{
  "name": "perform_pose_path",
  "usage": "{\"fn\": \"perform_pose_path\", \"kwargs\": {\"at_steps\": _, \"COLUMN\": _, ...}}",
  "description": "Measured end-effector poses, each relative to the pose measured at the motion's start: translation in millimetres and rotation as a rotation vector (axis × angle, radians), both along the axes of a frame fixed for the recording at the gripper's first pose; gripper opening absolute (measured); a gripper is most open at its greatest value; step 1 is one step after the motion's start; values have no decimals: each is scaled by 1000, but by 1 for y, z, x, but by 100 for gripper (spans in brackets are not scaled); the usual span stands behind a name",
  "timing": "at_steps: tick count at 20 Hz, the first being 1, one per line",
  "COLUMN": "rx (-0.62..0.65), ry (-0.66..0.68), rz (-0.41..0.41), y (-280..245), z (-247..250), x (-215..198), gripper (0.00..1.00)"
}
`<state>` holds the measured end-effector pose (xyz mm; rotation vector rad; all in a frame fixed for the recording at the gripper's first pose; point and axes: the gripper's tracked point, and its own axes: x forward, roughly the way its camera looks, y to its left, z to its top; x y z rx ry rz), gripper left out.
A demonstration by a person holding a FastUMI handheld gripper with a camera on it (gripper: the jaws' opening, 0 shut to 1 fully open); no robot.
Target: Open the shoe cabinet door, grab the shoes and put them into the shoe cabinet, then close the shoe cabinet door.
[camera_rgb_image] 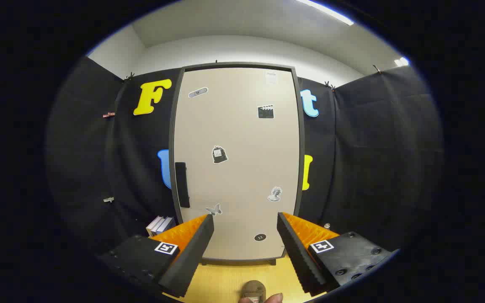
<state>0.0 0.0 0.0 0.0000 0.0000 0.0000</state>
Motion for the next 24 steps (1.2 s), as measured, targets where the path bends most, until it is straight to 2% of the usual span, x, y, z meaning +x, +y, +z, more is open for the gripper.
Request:
{"fn": "perform_pose_path", "kwargs": {"at_steps": 20, "rx": -23, "ry": -9, "rz": -48, "y": 4, "z": 1, "x": -1, "gripper": 98}}
{"fn": "perform_pose_path", "kwargs": {"at_steps": 24, "rx": -5, "ry": -3, "rz": -33, "y": 17, "z": 2, "x": 3, "gripper": 98}}
